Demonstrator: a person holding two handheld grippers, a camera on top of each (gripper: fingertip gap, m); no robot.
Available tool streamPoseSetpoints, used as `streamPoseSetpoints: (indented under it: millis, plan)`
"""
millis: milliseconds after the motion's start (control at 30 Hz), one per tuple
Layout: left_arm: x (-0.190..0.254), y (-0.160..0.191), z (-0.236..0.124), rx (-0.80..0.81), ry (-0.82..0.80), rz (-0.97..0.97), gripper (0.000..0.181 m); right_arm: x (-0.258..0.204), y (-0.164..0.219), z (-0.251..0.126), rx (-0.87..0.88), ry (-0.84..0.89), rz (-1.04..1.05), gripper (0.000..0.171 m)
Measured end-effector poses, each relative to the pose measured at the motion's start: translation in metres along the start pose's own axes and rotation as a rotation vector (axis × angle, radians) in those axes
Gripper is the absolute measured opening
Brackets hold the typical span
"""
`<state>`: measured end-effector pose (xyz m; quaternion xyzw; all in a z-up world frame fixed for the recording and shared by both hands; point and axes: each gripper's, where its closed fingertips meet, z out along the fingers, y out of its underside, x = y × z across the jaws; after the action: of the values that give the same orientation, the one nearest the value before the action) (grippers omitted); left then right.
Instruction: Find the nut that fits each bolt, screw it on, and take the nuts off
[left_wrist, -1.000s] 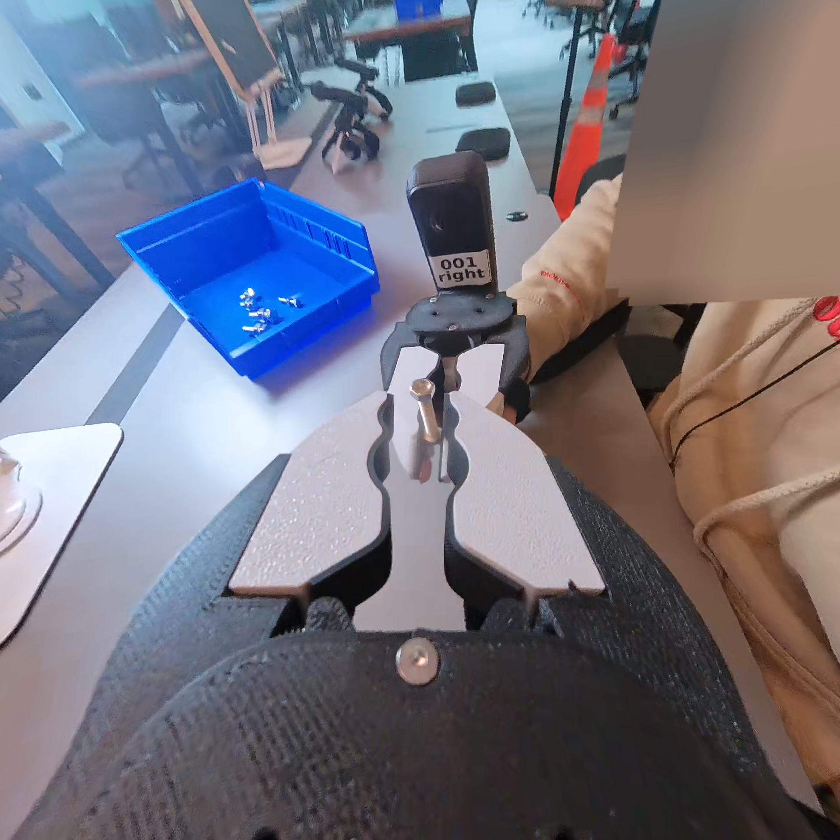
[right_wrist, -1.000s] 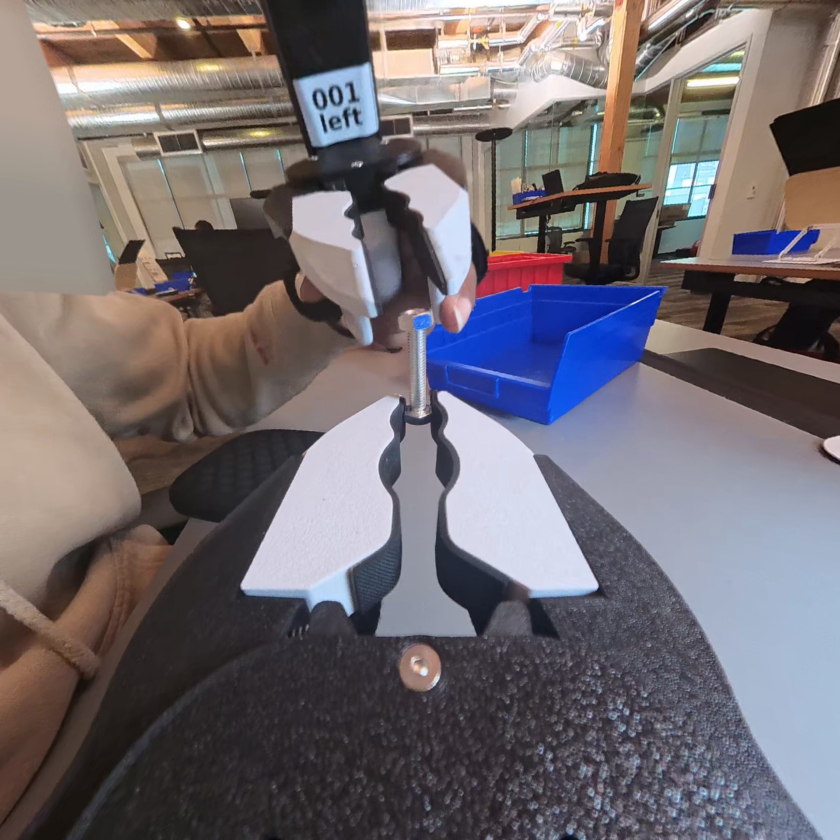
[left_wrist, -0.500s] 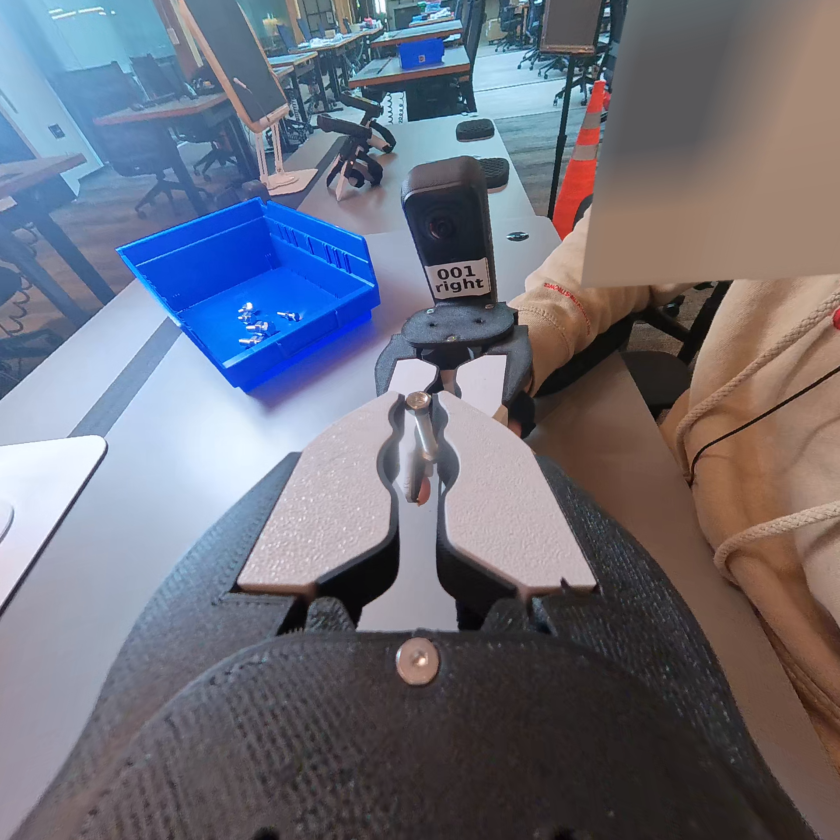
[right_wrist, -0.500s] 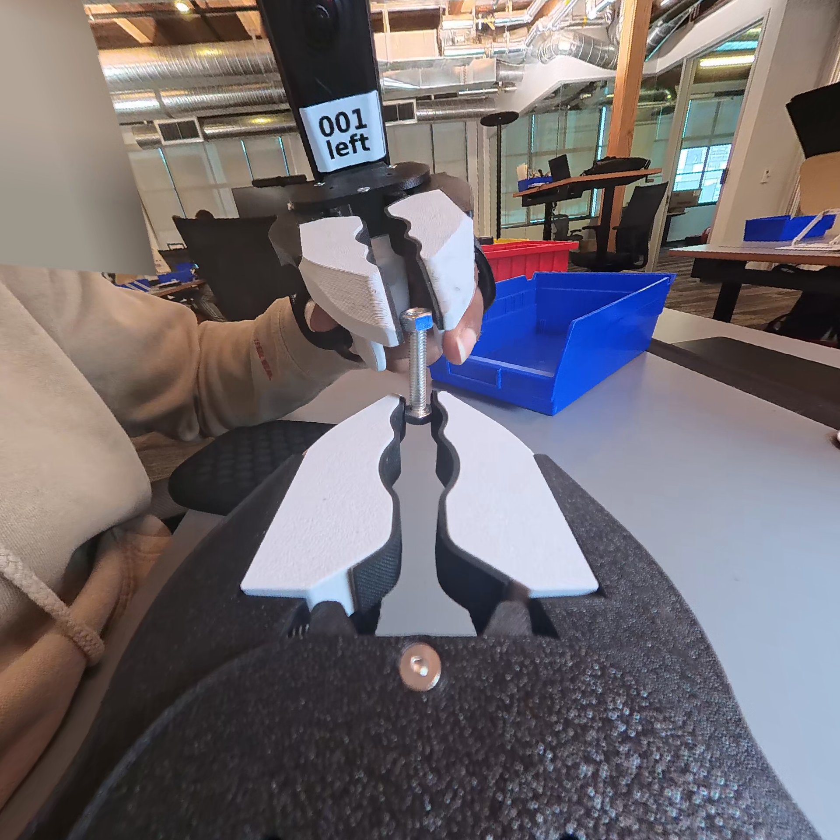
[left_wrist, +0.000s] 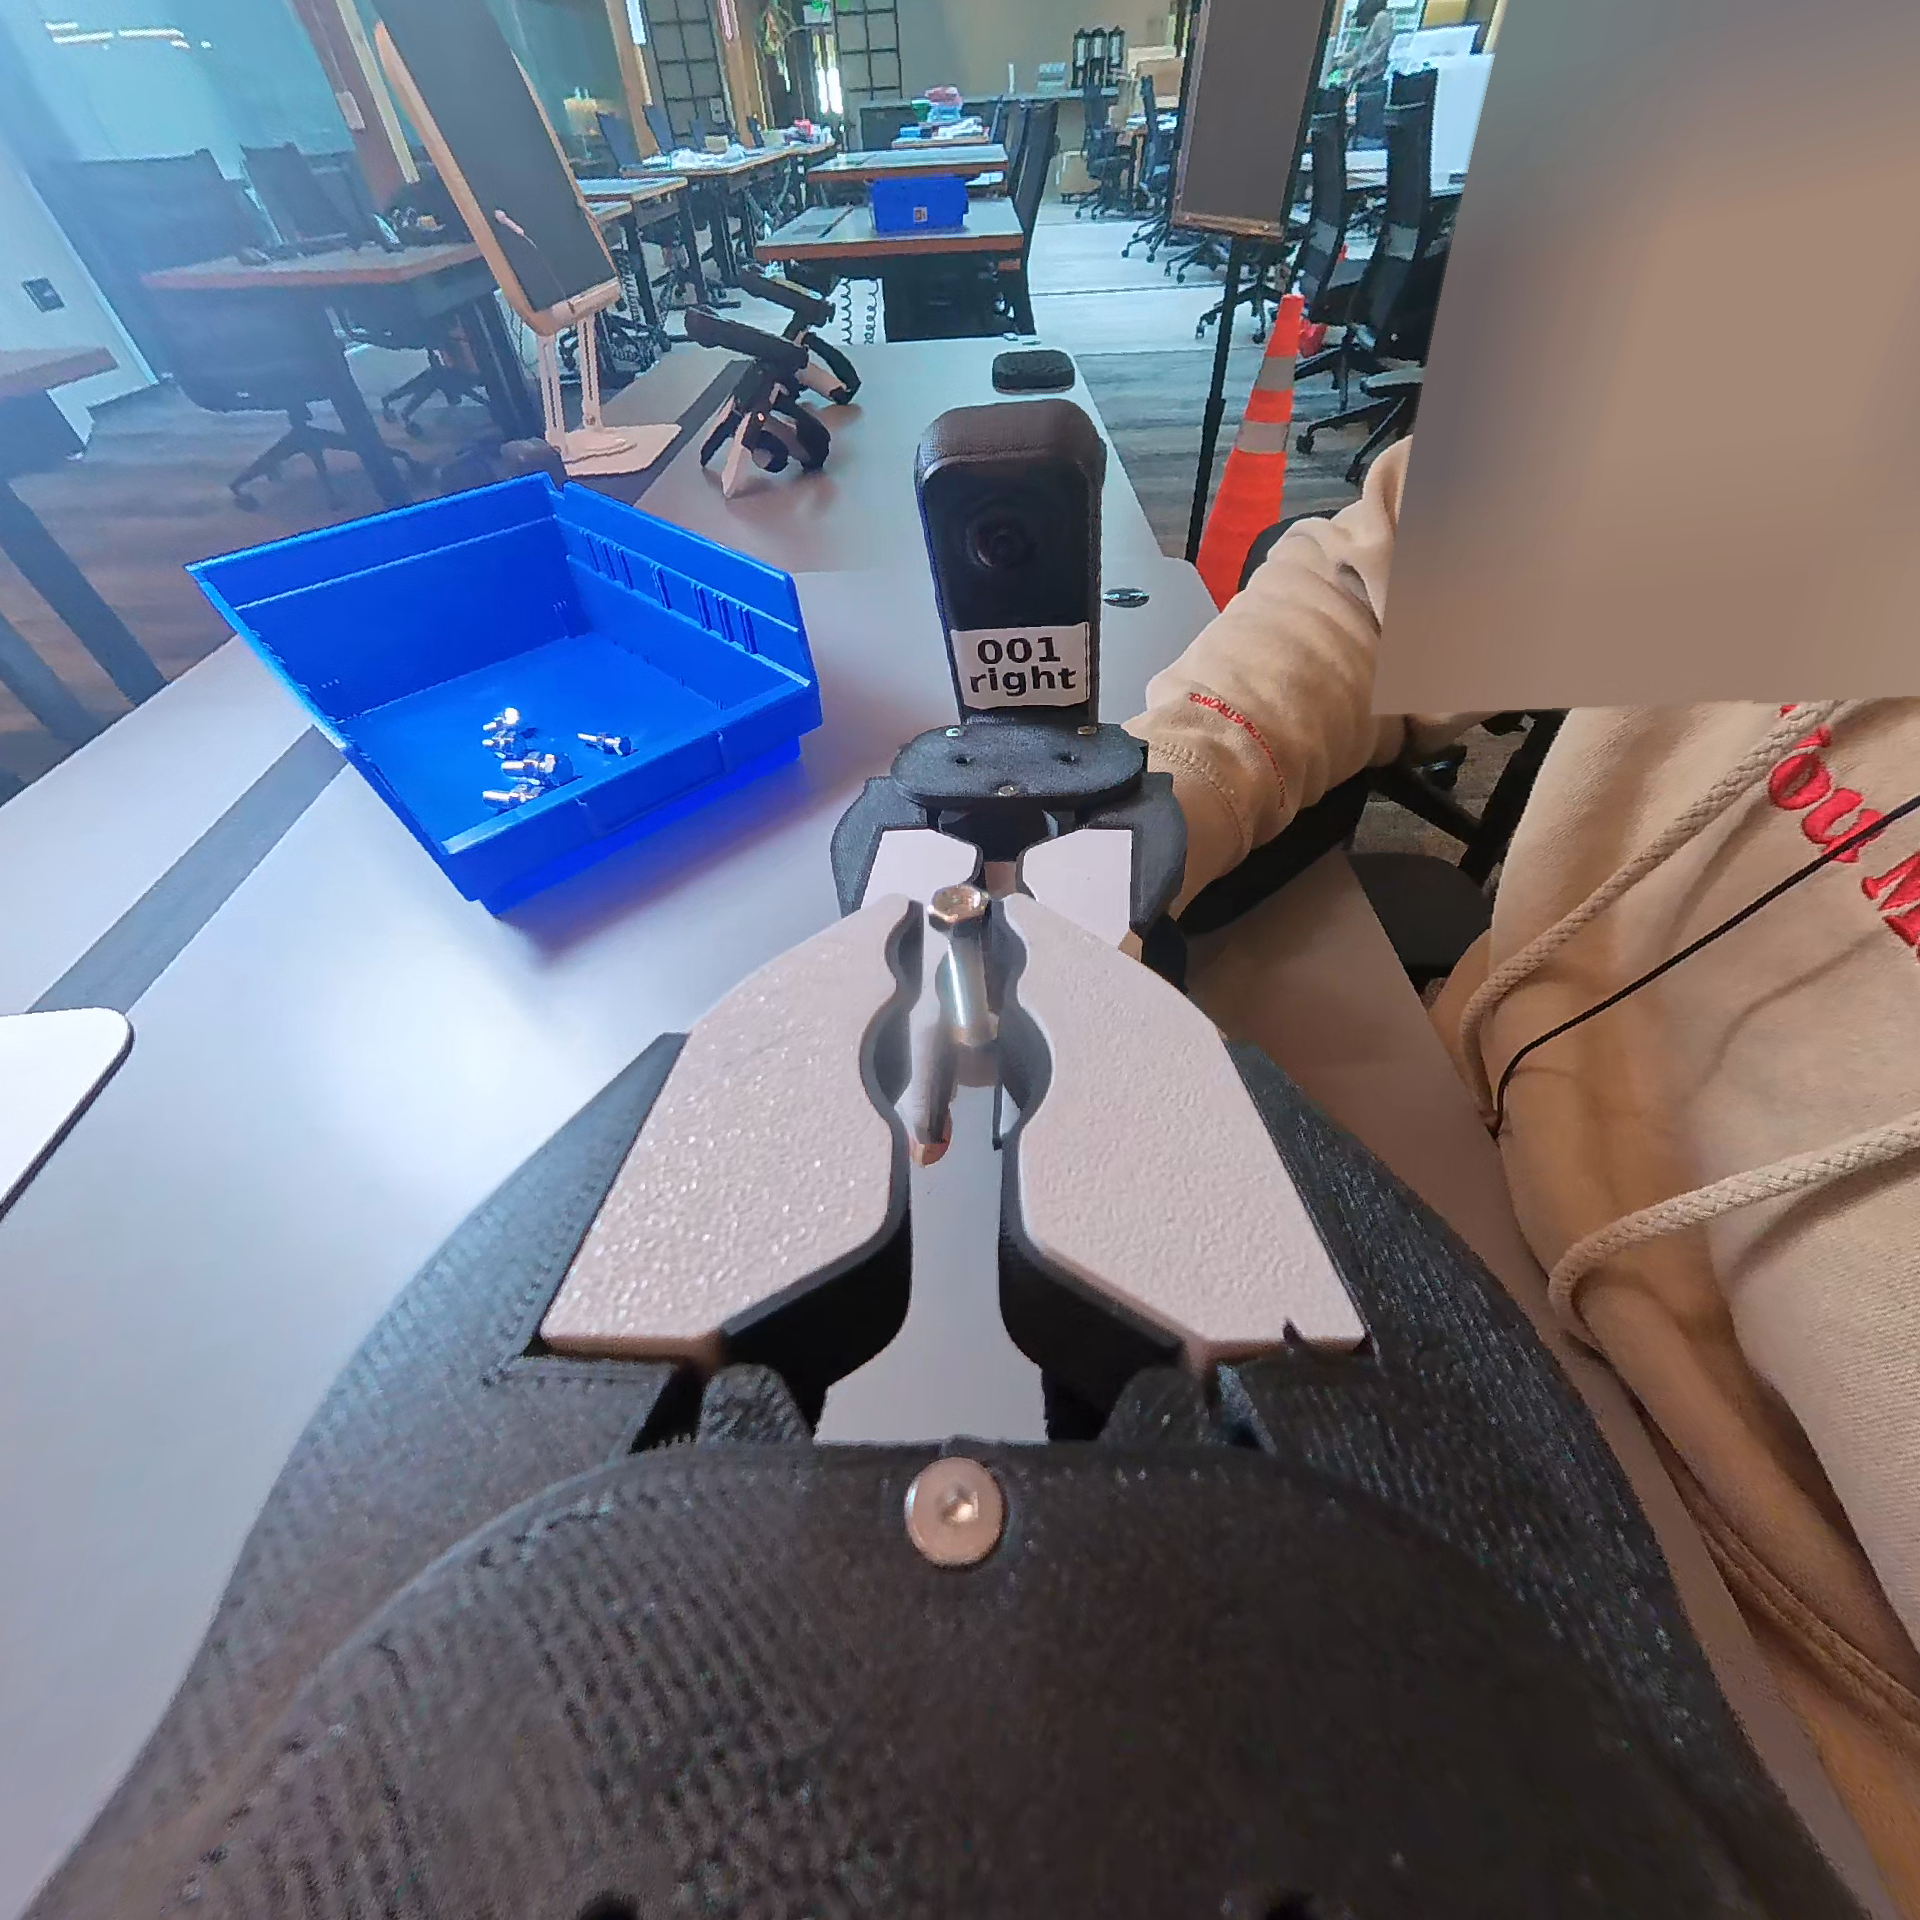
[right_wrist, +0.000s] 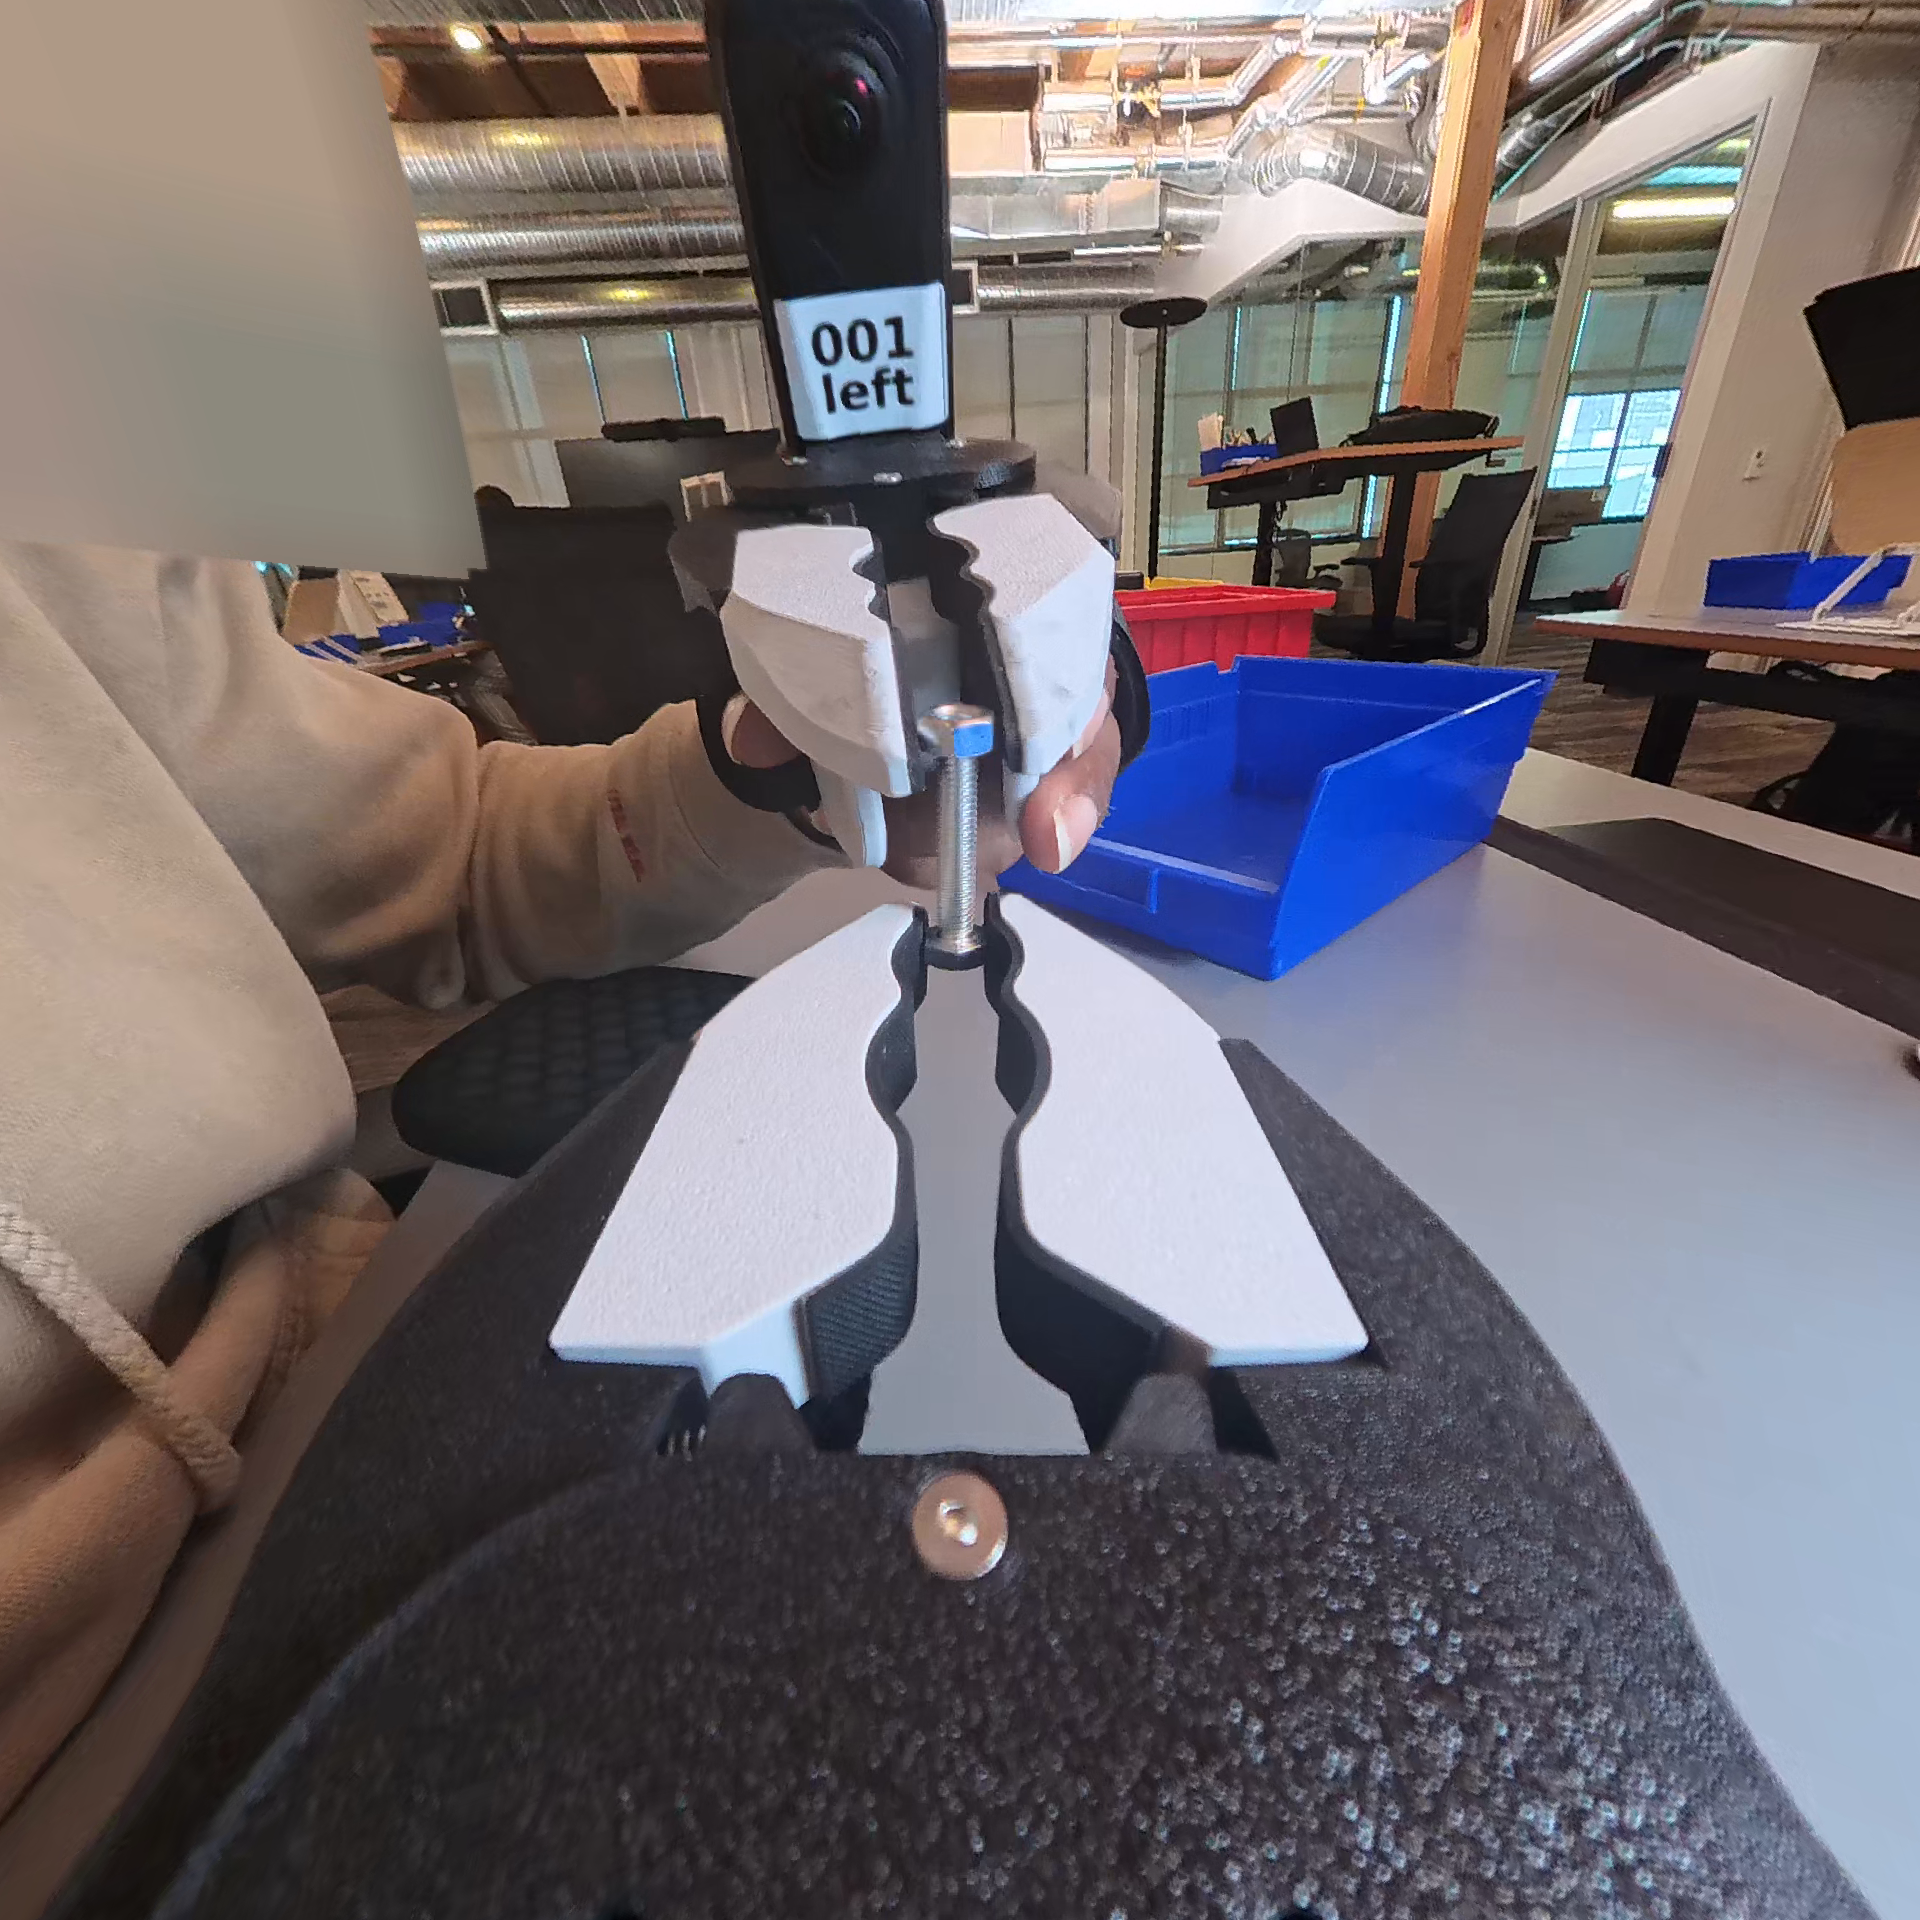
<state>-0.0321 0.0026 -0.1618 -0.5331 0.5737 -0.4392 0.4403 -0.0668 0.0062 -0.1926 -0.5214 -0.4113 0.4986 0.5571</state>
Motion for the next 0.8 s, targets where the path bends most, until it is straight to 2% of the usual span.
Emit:
streamPoseSetpoints:
  millis: [367, 567, 800]
  plan:
    - [-0.011, 0.002, -0.014, 0.084, -0.037, -0.076, 0.013, 0.000, -0.007, -0.003, 0.034, -0.006, -0.006, 0.010]
    - [-0.006, 0.000, -0.006, 0.119, -0.031, -0.075, 0.020, 0.002, 0.002, 0.000, -0.010, 0.011, -0.008, 0.010]
    - [-0.019, 0.001, -0.016, 0.186, -0.055, -0.160, 0.019, 0.010, -0.009, -0.007, 0.048, 0.022, 0.014, 0.010]
